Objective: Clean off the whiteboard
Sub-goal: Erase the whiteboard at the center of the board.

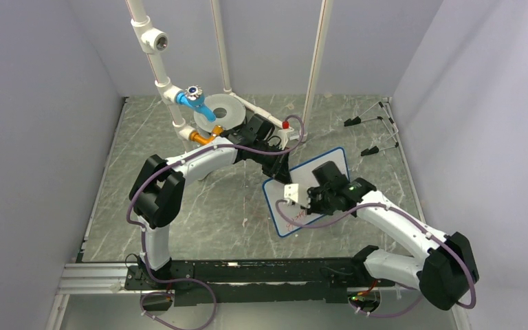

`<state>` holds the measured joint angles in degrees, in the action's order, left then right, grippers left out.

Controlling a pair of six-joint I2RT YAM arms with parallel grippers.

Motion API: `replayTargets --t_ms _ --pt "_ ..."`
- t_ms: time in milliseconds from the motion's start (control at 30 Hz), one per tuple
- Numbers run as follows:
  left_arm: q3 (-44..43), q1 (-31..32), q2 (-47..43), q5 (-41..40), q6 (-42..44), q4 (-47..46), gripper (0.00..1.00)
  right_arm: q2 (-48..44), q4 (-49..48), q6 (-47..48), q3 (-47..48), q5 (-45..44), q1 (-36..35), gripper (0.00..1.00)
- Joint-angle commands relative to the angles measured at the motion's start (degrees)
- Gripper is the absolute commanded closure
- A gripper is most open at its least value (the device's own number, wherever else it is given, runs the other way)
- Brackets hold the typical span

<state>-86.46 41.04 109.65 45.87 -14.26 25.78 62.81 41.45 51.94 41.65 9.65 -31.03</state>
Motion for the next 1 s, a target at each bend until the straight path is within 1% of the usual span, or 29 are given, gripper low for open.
replayTargets --t_ms 0,67,133,300,400,467,533,633,700,767,833,967 --pt "0.14 -0.41 -2.46 6.59 -0.50 -1.11 1.00 2.51 -0.85 0.68 0.04 3.89 -6.80 1.00" --pt "0.35 -0.51 -2.57 6.68 -0.42 -1.12 1.00 3.53 -1.71 -0.32 -0.30 0.91 -6.69 1.00" --pt "0.78 -0.61 -2.80 6.86 -0.42 -1.43 1.00 3.28 -3.19 -1.49 -0.89 -1.78 -5.09 1.00" --pt "1.38 -0.79 -2.91 7.25 -0.16 -1.65 1.00 1.66 -5.83 -2.51 -0.84 -3.32 5.57 1.00" --pt "1.13 -0.82 -2.69 7.39 0.02 -1.55 1.00 1.12 -6.92 -2.59 -0.44 -4.20 8.52 1.00" --pt "0.94 -0.84 -2.60 7.48 0.02 -1.59 1.00 1.50 -5.65 -1.85 -0.02 -2.25 8.71 1.00" --pt "0.86 -0.82 -2.59 7.49 -0.06 -1.69 1.00 2.01 -2.67 -0.04 -0.02 2.97 8.02 1.00" --pt "0.72 -0.85 -2.40 7.57 -0.23 -1.87 1.00 3.04 1.33 3.25 -1.40 7.62 2.63 1.00" --pt "0.53 -0.79 -2.26 7.61 -0.37 -1.96 1.00 3.41 1.60 2.93 -2.14 8.42 -1.29 1.00" --pt "0.81 -0.84 -2.32 7.73 -0.50 -2.34 1.00 3.52 0.54 1.63 -1.51 7.38 -2.30 1.00" --pt "1.08 -0.86 -2.49 7.74 -0.50 -2.43 1.00 3.19 -2.20 -0.73 -0.52 4.33 -0.17 1.00" --pt "1.42 -0.84 -2.47 7.96 -0.20 -2.23 1.00 -0.16 -8.57 -4.30 0.88 1.43 8.54 1.00"
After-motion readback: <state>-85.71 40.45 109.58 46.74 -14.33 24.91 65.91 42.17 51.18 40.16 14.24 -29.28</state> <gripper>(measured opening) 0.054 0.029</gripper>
